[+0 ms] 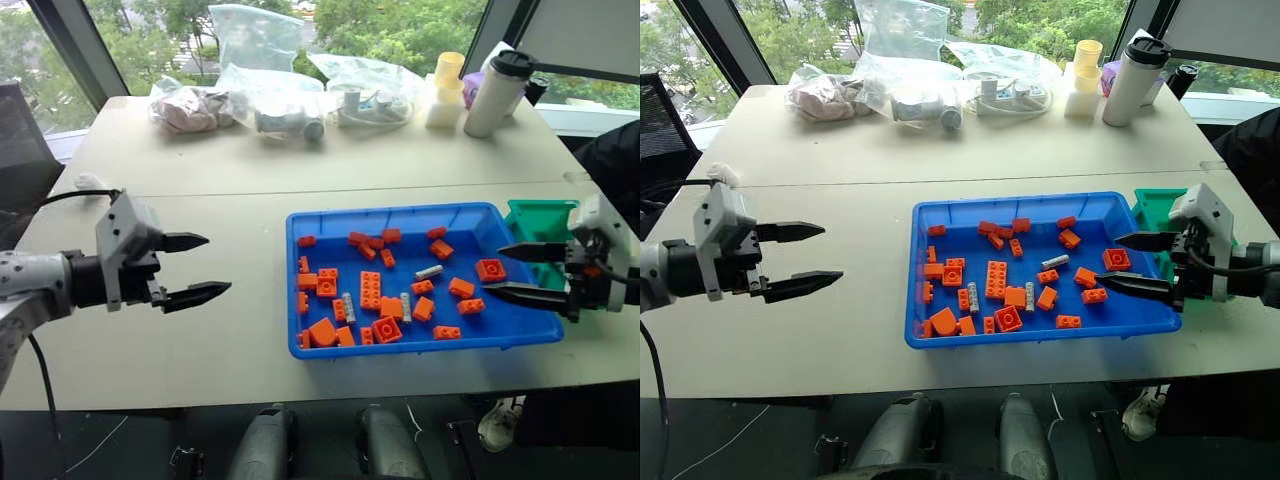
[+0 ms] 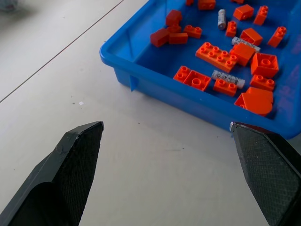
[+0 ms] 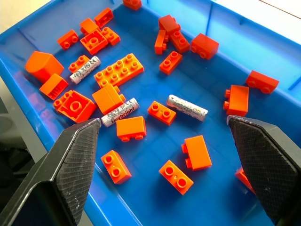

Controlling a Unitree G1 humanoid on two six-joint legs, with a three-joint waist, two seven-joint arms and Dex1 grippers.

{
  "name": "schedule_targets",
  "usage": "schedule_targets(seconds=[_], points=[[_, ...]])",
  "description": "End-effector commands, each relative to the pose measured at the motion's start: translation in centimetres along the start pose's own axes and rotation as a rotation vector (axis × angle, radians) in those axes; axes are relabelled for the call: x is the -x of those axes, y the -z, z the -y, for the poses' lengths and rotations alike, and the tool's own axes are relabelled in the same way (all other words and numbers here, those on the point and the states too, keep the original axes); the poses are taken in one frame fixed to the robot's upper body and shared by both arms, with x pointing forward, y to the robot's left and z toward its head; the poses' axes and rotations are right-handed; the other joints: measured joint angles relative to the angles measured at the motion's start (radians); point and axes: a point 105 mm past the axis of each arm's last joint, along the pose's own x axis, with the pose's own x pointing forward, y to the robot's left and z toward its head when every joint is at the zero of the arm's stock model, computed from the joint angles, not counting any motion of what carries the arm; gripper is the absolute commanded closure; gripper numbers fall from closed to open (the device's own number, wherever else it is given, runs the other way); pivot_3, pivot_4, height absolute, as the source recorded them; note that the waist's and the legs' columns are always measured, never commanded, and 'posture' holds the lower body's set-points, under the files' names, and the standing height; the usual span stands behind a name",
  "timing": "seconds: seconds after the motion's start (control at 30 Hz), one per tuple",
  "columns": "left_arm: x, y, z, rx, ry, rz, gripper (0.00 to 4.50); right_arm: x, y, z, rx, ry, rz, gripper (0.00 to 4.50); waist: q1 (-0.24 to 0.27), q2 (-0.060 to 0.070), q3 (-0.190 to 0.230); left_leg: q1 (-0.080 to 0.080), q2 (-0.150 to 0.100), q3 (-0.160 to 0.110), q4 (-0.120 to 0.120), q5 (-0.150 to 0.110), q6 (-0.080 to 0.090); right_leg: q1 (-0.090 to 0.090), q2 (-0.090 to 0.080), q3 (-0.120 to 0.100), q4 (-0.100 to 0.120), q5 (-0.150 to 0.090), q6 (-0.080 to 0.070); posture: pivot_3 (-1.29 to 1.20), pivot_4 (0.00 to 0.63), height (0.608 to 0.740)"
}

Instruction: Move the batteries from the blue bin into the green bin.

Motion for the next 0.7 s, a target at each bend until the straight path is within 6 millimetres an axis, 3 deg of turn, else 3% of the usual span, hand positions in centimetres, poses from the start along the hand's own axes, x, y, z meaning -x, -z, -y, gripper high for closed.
schedule_targets(seconds=[0.03,0.23,0.37,0.57,0.7], points=[[0.4,-0.8,-0.4,-0.066,0.042,-0.031,0.00,-0.7,-1.5,-0.3,0.064,-0.031,0.019,0.04,-0.001,0.000,0.000,0.000,0.000,0.000,0.000,0.000,0.000,0.000,0.000,0.000,0.000,0.000,0.000,0.00,0.150,0.740],[-0.3,-1.7,1.2,-0.172,0.212,-0.096,0.00,-5.3,-4.5,-3.6,0.187,-0.275,0.045,0.04,-0.018,0.000,0.000,0.000,0.000,0.000,0.000,0.000,0.000,0.000,0.000,-0.001,0.000,0.000,0.001,0.00,0.150,0.740],[-1.2,-2.3,3.1,-0.228,0.331,-0.105,0.00,-9.5,-3.9,-6.4,0.348,-0.487,-0.022,0.04,-0.025,0.000,0.000,-0.001,0.001,0.000,0.000,0.000,0.000,-0.001,0.001,-0.001,0.001,0.000,0.001,0.00,0.150,0.740],[-1.4,-2.2,4.1,-0.257,0.354,-0.129,0.00,-12.4,-2.5,-6.1,0.442,-0.561,-0.092,0.04,-0.020,-0.001,0.001,-0.005,0.000,0.000,0.002,0.000,0.000,-0.006,0.004,-0.001,0.003,0.001,0.001,0.00,0.150,0.740],[-1.5,-2.3,4.4,-0.243,0.334,-0.113,0.00,-14.3,-2.8,-5.6,0.467,-0.551,-0.084,0.04,-0.022,-0.001,0.001,-0.004,0.001,0.000,0.002,0.000,0.000,-0.005,0.005,-0.001,0.005,0.001,0.001,0.00,0.150,0.740]])
